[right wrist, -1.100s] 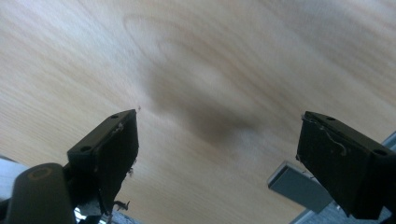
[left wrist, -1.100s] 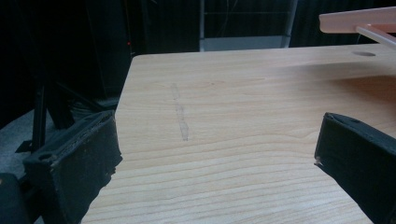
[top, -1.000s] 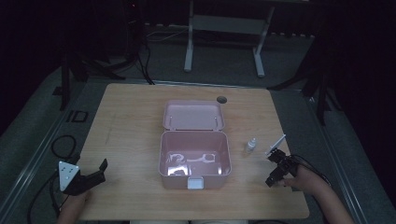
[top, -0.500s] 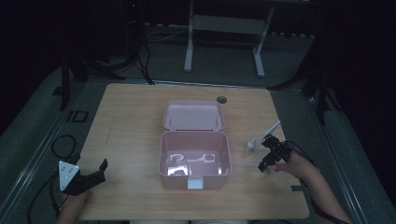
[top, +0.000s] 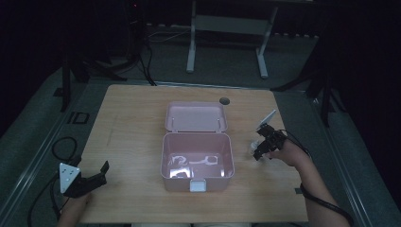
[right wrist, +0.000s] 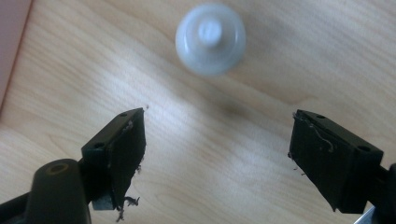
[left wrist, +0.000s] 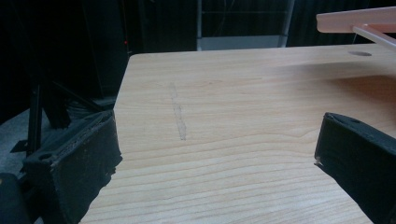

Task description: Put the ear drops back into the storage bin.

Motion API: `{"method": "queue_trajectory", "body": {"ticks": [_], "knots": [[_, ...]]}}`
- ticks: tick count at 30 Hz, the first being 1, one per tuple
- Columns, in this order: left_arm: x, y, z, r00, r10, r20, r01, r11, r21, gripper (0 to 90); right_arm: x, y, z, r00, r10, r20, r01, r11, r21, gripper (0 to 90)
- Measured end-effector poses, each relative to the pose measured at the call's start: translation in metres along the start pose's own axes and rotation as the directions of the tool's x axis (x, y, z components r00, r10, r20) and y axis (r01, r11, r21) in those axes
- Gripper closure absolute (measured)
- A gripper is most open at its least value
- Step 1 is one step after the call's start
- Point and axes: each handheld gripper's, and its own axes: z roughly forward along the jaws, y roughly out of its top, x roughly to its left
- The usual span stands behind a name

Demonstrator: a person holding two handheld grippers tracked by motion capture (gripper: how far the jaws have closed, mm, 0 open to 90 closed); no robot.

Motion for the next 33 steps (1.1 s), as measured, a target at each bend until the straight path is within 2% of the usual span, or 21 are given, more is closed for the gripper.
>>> {"method": "queue_trajectory", "body": {"ticks": [9, 15, 17, 20, 21, 33], "knots": [[0.000, 0.000, 0.000, 1.0000, 0.000, 0.003, 0.000, 1.0000, -0.001, 0.3, 0.004, 0.025, 0.005, 0.9999, 0.002, -0.012, -0.001, 1.000, 0.027, 22.2], [0.000, 0.000, 0.000, 1.0000, 0.002, 0.005, -0.002, 1.0000, -0.002, 0.3, 0.005, 0.036, 0.013, 1.0000, 0.003, 0.003, -0.004, 0.999, 0.050, 25.7], [0.000, 0.000, 0.000, 1.0000, 0.003, 0.005, -0.003, 1.0000, -0.002, 0.3, 0.005, 0.039, 0.015, 0.9999, 0.006, 0.013, -0.007, 0.999, 0.051, 31.2], [0.000, 0.000, 0.000, 1.0000, 0.004, 0.005, -0.004, 1.0000, -0.003, 0.3, 0.005, 0.042, 0.018, 0.9998, -0.002, 0.018, 0.001, 0.998, 0.059, 33.8], [0.000, 0.000, 0.000, 1.0000, 0.004, 0.005, -0.004, 1.0000, -0.003, 0.4, 0.005, 0.042, 0.020, 0.9993, -0.017, 0.033, 0.015, 0.997, 0.070, 36.0], [0.000, 0.000, 0.000, 1.0000, 0.002, 0.005, -0.002, 1.0000, -0.002, 0.3, 0.010, 0.048, 0.029, 0.9969, -0.063, 0.047, 0.057, 0.993, 0.106, 57.3]]}}
